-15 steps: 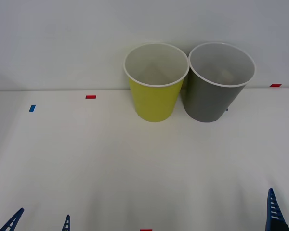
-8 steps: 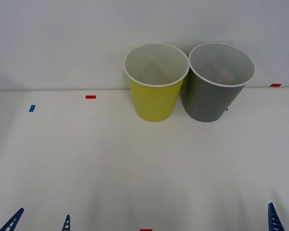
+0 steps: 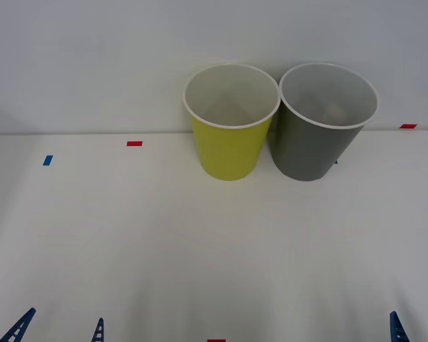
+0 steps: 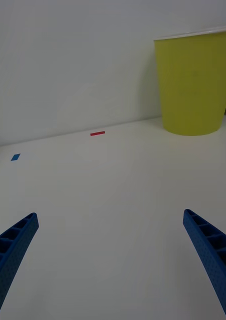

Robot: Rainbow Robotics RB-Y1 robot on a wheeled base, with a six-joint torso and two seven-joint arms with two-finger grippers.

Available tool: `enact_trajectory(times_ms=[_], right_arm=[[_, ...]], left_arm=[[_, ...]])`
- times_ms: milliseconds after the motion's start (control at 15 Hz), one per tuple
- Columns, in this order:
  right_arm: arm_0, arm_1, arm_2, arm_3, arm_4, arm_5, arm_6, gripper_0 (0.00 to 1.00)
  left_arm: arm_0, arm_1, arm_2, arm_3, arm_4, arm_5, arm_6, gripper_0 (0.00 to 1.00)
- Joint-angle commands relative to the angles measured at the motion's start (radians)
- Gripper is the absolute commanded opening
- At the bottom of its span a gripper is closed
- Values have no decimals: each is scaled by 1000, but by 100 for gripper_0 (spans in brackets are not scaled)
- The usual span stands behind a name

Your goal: Put cans in the gray bin and PET bottles in the light green bin.

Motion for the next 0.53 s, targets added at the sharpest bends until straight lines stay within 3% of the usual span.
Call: enact_trajectory(times_ms=[67,533], right_arm=[[1,12,2,0,1,-6,0,80],[1,12,2,0,1,-6,0,80]], left_arm=[[0,0,0,0,0,0,0,100],[0,0,0,0,0,0,0,100]])
